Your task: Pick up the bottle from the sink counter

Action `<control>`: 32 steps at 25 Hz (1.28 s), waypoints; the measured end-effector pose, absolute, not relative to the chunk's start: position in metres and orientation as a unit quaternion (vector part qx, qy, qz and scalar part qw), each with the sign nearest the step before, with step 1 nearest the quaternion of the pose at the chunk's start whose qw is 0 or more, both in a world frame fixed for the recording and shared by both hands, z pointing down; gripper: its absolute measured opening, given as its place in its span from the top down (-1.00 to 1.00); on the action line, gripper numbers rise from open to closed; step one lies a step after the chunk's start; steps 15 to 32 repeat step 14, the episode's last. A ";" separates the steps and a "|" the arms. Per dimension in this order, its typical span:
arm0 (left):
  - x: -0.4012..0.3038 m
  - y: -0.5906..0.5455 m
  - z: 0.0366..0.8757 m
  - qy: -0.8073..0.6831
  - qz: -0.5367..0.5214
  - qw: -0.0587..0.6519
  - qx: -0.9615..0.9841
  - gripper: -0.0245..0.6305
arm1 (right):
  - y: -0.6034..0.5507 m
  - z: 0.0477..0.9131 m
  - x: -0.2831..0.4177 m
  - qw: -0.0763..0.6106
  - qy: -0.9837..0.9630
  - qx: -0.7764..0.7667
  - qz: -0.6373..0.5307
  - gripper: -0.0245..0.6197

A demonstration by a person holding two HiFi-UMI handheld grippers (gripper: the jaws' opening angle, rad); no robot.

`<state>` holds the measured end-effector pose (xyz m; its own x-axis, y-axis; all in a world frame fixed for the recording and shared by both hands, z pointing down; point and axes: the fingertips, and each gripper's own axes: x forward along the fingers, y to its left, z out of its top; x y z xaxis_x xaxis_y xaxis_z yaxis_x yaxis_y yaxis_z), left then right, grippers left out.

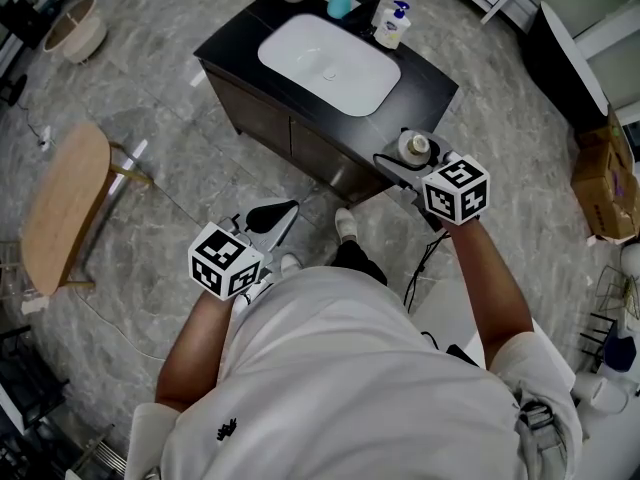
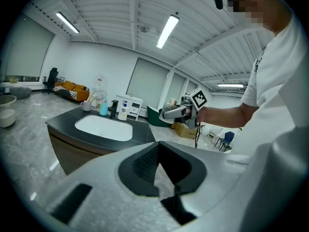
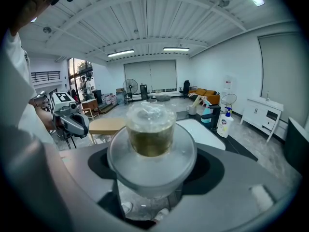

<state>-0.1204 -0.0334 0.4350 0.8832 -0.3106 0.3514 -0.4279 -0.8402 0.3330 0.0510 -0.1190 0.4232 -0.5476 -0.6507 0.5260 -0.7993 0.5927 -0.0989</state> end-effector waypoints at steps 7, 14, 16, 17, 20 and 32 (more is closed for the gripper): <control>-0.110 -0.041 0.436 -0.196 0.148 0.205 0.948 0.91 | -0.126 0.426 0.064 0.226 -0.863 0.419 0.167 -0.18; -0.087 -0.065 0.437 -0.198 0.152 0.208 0.946 0.91 | -0.151 0.432 0.090 0.226 -0.862 0.420 0.171 -0.18; -0.087 -0.065 0.437 -0.198 0.152 0.208 0.946 0.91 | -0.151 0.432 0.090 0.226 -0.862 0.420 0.171 -0.18; -0.087 -0.065 0.437 -0.198 0.152 0.208 0.946 0.91 | -0.151 0.432 0.090 0.226 -0.862 0.420 0.171 -0.18; -0.087 -0.065 0.437 -0.198 0.152 0.208 0.946 0.91 | -0.151 0.432 0.090 0.226 -0.862 0.420 0.171 -0.18; -0.087 -0.065 0.437 -0.198 0.152 0.208 0.946 0.91 | -0.151 0.432 0.090 0.226 -0.862 0.420 0.171 -0.18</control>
